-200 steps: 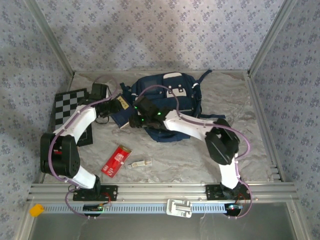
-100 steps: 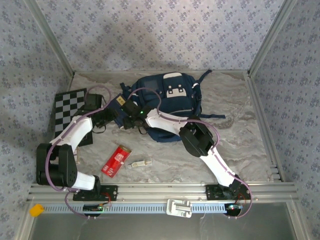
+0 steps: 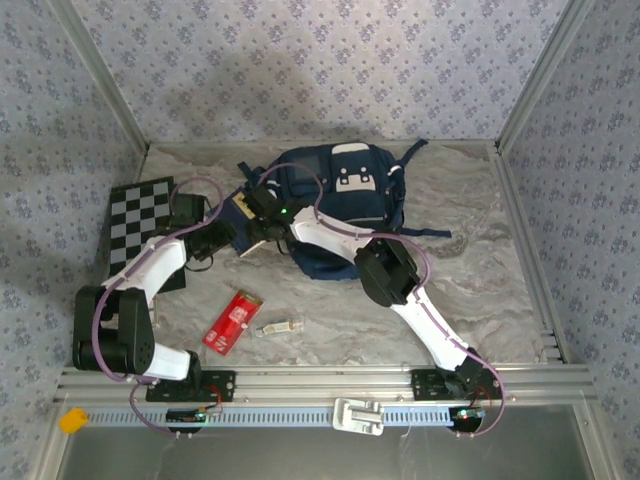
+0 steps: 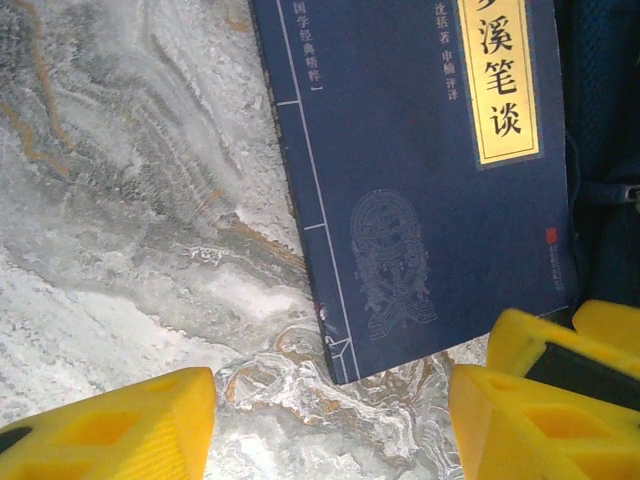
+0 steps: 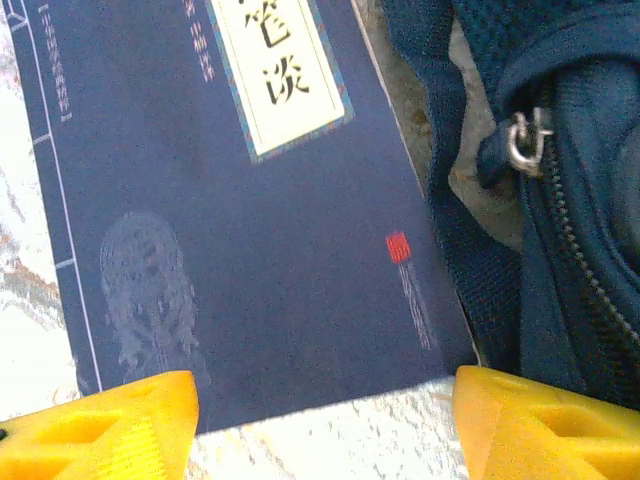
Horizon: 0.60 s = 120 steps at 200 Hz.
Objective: Pack the student bag
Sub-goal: Rotate the book at the middle-left of the table.
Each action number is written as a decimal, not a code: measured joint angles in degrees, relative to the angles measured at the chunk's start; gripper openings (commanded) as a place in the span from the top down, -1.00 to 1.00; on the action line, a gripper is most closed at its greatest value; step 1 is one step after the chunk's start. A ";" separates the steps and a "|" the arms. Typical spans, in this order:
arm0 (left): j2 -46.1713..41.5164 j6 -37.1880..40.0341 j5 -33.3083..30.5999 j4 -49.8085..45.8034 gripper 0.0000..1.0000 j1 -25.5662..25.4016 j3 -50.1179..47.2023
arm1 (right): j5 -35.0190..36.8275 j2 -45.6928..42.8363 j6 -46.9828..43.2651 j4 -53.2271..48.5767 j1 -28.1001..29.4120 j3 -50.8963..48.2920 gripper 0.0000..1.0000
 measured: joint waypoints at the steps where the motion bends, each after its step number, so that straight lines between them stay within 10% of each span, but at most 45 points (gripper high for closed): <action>1: 0.00 -0.09 0.00 0.00 -0.25 0.02 -0.04 | -0.04 0.09 0.00 -0.02 -0.02 0.09 -0.42; 120: -1.36 -2.82 -0.94 1.62 -0.27 7.04 -5.33 | -2.82 3.58 -0.24 -1.64 2.10 4.22 -0.46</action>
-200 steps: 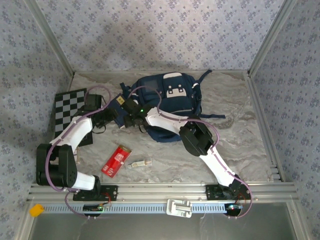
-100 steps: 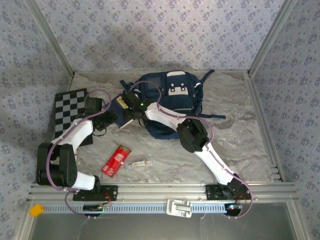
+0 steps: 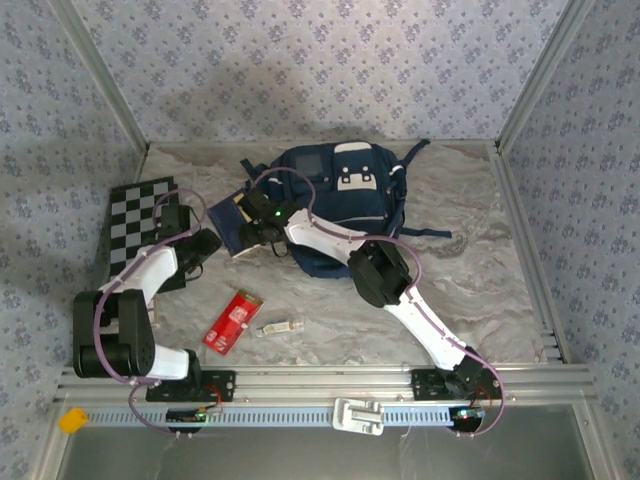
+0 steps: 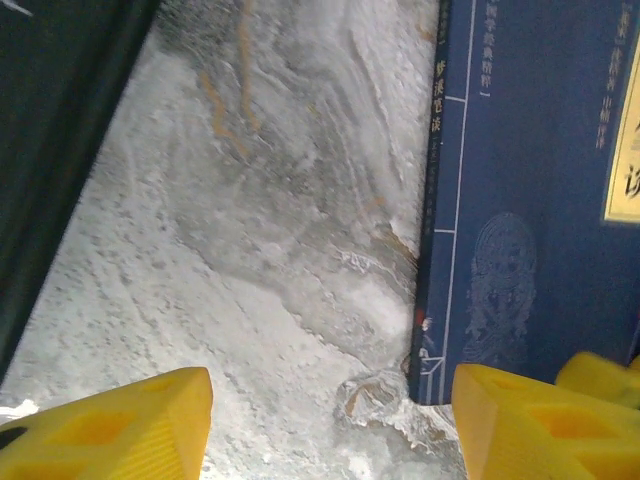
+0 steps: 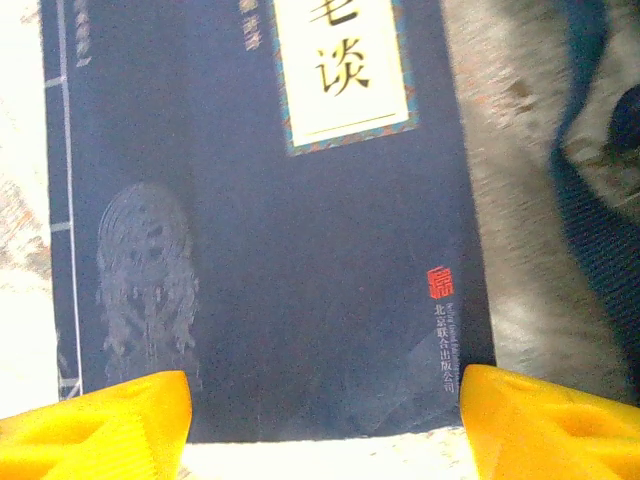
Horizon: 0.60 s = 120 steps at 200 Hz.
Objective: Pack the student bag
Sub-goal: Rotate the book at the middle-left of the table.
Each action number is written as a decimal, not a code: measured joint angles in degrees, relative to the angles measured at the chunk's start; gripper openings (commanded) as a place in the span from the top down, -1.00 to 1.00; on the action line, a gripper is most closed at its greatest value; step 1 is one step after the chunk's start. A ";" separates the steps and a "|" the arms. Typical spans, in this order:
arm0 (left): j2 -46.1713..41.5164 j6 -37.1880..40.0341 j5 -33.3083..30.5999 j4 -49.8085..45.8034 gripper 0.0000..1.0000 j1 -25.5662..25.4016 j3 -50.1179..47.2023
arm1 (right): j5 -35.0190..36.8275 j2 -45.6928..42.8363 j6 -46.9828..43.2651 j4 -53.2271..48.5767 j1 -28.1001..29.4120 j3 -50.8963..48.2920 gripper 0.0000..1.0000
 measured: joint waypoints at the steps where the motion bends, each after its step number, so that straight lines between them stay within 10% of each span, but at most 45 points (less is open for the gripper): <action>1: 0.00 0.00 0.04 0.02 -0.27 0.04 0.00 | 0.00 0.00 0.07 0.00 0.07 0.00 -0.45; 120: 13.64 2.36 7.93 2.64 -0.06 3.32 10.23 | -1.86 -4.00 5.29 -0.55 -0.52 -4.90 -0.42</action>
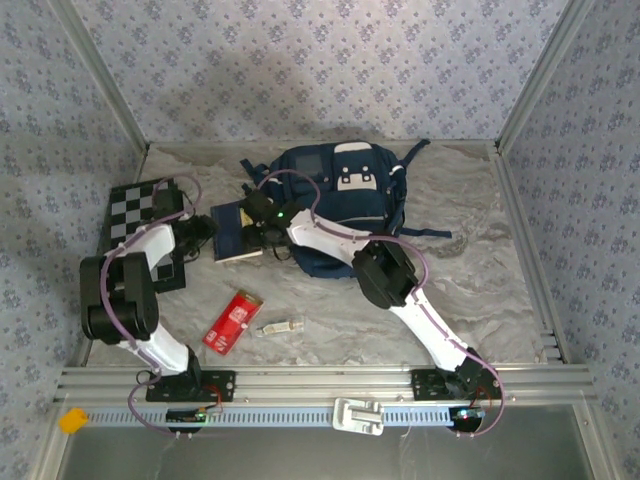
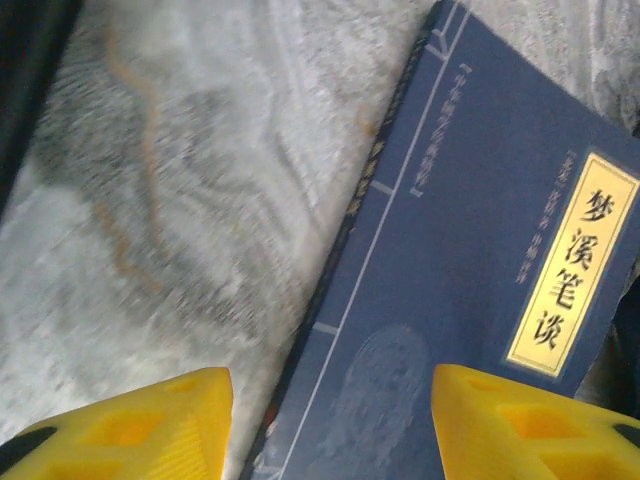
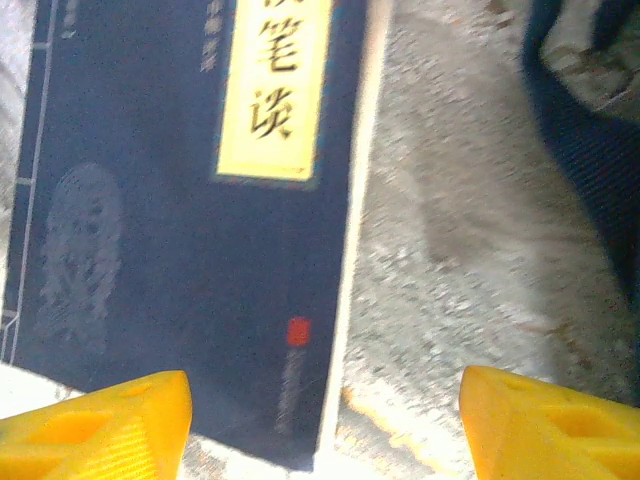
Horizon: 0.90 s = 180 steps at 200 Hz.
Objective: Pack the student bag
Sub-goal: Move the book to the middle-left of the table.
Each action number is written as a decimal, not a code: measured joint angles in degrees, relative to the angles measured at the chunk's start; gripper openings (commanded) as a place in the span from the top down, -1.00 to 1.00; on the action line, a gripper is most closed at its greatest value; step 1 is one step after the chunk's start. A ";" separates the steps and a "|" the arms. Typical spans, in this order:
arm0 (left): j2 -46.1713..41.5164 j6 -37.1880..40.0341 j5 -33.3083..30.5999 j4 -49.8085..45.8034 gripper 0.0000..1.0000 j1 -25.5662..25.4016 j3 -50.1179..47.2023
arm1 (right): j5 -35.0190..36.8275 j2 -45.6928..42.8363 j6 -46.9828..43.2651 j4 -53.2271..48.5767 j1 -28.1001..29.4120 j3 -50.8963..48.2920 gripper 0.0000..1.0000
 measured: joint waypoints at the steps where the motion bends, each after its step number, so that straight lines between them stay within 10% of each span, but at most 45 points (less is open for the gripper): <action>1: 0.22 0.00 0.09 0.07 -0.05 0.00 0.15 | -0.09 0.07 0.00 -0.02 -0.07 0.09 -0.42; 131: 3.58 0.85 4.28 5.88 0.03 -3.23 -3.43 | -6.21 3.89 -0.11 -0.48 0.17 3.93 -0.14; 180: -2.71 0.17 3.43 5.42 0.01 -6.75 -9.90 | -3.65 -3.58 -0.42 0.52 1.90 -8.28 -0.12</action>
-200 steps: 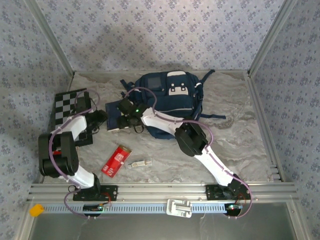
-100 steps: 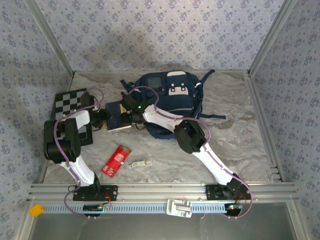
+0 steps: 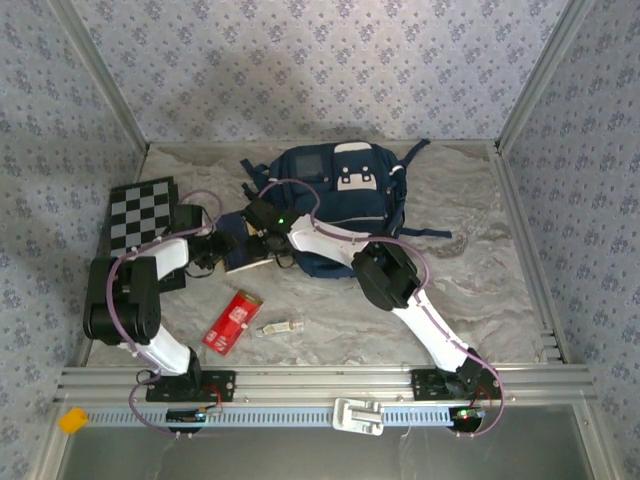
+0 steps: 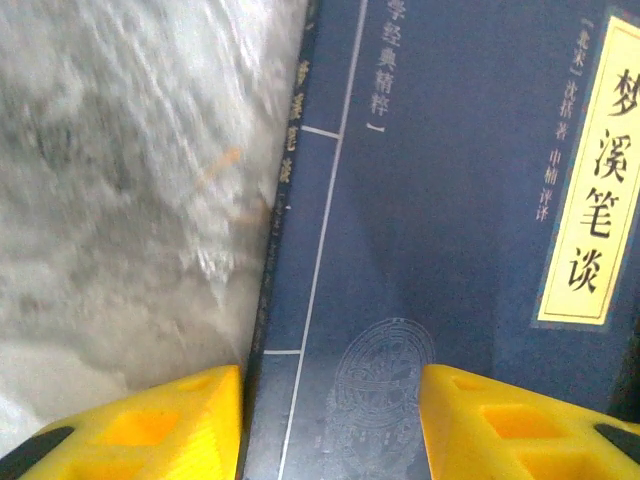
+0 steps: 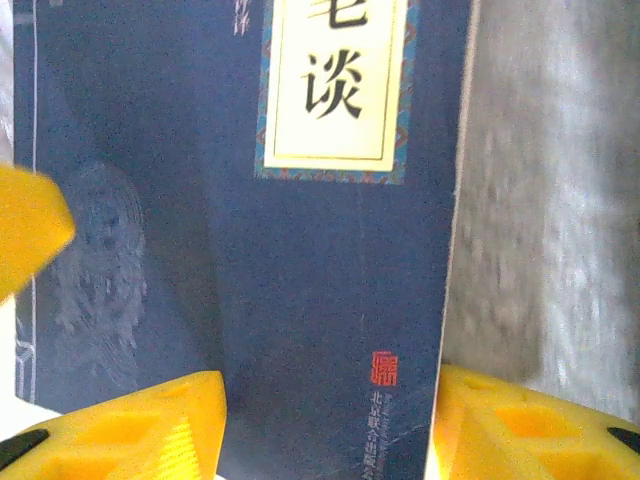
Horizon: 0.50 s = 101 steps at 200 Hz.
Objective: Pack the student bag
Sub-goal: Move the book to the middle-left of the table.
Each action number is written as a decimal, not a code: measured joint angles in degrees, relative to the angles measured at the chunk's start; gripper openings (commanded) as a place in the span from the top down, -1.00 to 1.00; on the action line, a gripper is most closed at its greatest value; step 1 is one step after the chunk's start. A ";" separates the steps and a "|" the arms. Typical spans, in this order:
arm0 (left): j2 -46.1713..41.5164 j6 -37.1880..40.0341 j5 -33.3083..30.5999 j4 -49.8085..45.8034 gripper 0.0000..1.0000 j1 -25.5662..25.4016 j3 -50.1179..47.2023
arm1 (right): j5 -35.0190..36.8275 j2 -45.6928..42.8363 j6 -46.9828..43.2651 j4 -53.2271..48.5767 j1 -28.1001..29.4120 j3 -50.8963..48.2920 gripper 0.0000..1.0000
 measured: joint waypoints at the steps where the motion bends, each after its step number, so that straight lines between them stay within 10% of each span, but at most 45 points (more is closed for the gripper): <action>1: -0.07 0.00 0.00 -0.04 0.01 -0.04 -0.09 | -0.02 -0.15 -0.02 0.00 0.04 -0.24 -0.12; 101: -4.46 -0.11 -0.24 -3.96 -0.05 -1.25 -3.39 | -0.94 -8.55 3.76 4.63 1.03 -13.22 -0.20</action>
